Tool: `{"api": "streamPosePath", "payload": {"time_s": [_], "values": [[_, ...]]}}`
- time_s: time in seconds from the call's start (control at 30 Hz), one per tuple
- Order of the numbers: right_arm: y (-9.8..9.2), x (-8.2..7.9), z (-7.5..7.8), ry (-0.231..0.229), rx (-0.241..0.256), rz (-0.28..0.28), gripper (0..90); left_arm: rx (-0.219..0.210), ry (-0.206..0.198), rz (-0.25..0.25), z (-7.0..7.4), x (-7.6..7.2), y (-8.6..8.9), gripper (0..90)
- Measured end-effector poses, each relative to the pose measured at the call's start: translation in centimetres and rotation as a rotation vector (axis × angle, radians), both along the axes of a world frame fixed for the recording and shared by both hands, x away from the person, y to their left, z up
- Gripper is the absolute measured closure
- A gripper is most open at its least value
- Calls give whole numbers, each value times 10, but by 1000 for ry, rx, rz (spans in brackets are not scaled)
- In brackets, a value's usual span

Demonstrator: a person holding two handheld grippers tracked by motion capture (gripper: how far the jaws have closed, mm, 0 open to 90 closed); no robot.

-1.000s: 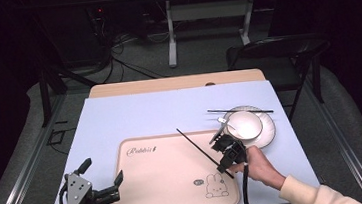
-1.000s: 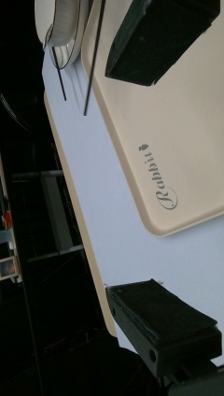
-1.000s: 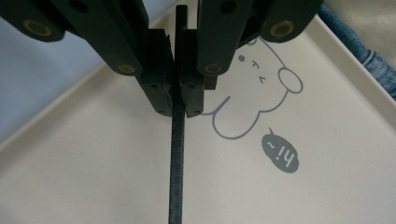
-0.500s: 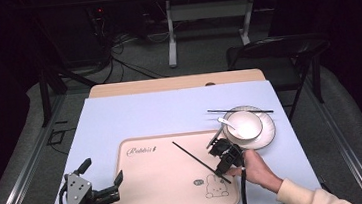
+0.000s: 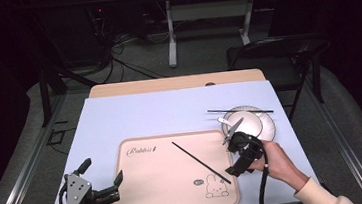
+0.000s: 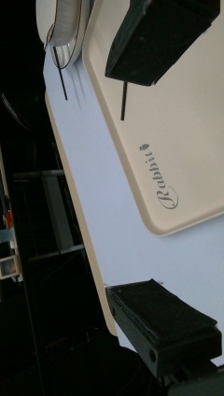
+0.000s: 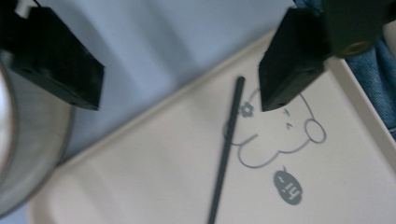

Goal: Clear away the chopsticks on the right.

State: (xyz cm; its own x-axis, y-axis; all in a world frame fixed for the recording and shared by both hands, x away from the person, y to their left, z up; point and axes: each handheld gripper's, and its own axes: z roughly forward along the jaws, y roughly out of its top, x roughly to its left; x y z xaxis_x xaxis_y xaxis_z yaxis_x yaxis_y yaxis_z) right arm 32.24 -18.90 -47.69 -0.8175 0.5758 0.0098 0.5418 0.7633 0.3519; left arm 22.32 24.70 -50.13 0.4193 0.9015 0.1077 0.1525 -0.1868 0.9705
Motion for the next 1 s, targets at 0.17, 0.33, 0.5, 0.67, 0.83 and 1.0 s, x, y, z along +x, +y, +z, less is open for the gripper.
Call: {"api": "streamPosePath", "payload": {"time_s": [0.17, 0.33, 0.5, 0.67, 0.83, 1.0], "values": [[-30, 4, 22, -63, -33, 44, 0, 1, 0, 0, 0, 0, 0, 0], [-52, 13, 35, -92, -57, 64, 0, 1, 0, 0, 0, 0, 0, 0], [-76, 26, 49, -118, -80, 94, 0, 1, 0, 1, 0, 0, 0, 0], [-95, 45, 62, -121, -99, 120, 0, 1, -1, 1, 0, 0, 0, 0], [-108, 72, 76, -114, -116, 181, 0, 3, 0, 0, 0, 0, 0, 0], [-113, 91, 84, -121, -106, 208, 0, 3, -2, 0, 0, 0, 0, 0]]}}
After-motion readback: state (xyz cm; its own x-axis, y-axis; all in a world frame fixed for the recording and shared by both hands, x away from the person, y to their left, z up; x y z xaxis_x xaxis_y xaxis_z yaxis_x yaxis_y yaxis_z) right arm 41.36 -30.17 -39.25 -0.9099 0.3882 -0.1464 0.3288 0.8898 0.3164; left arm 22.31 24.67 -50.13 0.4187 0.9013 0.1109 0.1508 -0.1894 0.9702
